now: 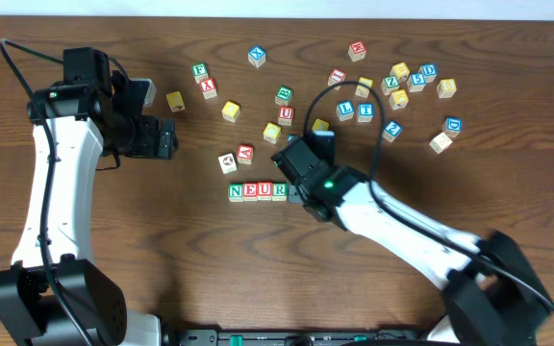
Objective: Spell out NEURIPS
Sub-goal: 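Open the right gripper and lift away from the I block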
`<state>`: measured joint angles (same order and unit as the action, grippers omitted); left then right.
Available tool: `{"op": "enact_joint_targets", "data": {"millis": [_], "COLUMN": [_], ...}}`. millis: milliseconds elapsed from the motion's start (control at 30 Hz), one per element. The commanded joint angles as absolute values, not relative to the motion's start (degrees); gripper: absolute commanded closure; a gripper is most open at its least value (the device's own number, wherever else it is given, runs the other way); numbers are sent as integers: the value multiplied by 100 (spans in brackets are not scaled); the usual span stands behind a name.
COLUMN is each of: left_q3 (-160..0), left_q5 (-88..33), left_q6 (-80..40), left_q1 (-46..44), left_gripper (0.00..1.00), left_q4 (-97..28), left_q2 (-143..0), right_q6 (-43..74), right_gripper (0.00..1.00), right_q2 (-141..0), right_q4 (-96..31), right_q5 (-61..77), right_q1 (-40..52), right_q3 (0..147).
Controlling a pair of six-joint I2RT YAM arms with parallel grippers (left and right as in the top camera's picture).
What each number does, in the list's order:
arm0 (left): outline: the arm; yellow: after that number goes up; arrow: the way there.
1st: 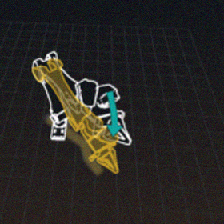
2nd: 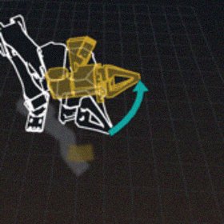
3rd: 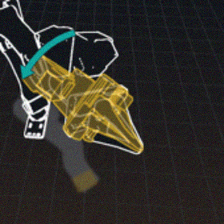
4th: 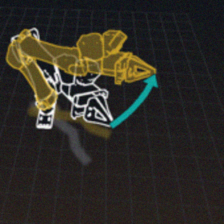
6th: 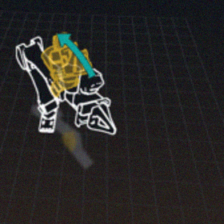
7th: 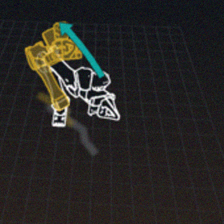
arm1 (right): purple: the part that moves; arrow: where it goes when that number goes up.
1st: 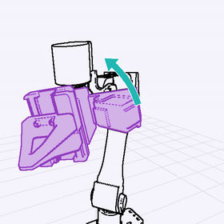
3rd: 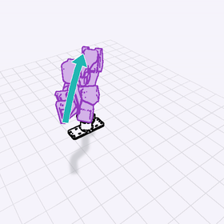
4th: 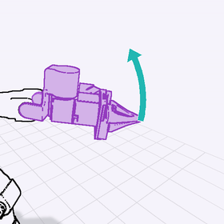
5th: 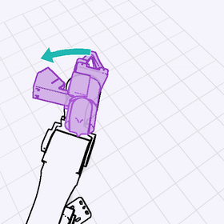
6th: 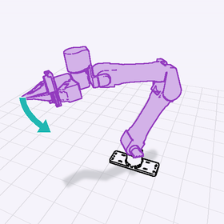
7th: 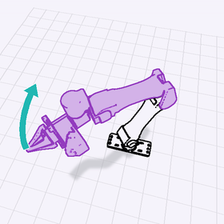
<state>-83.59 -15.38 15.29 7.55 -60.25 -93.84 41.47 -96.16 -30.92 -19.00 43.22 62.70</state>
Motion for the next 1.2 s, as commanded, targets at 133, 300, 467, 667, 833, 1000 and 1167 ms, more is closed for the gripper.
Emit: {"op": "enact_joint_targets", "data": {"millis": [133,300,467,667,833,1000,1167], "left_q3": [-8477,-8475,-8475,-8475,-8475,-8475,-8475], "left_q5": [-1603,-1603,-1603,-1603,-1601,-1603,-1601], "left_q6": [1601,1601,1601,1601,1601,1601,1601], "left_q1": [753,753,753,755,755,753,753], "left_gripper": [5,5,5,5,5,5,5], "left_q4": [-6055,-6055,-6055,-6055,-6055,-6055,-6055], "left_q2": [-9301,-9301,-9301,-9301,-9301,-9301,-9301], "right_q6": [3411,3048,2628,2241,1909,1837,2467], "right_gripper": [24,19,18,17,16,20,28], "right_q2": [-9008,-9061,-9192,-9671,-10486,-11338,-11773], "right_q4": [-3162,-4119,-4969,-5704,-6353,-7024,-7137], "right_q5": [-2117,-1879,-1476,-814,-517,-545,-753], "right_q1": [4139,3638,2899,1966,1485,1302,1256], "right_q3": [6462,7264,8263,9286,10158,10886,10980]}}
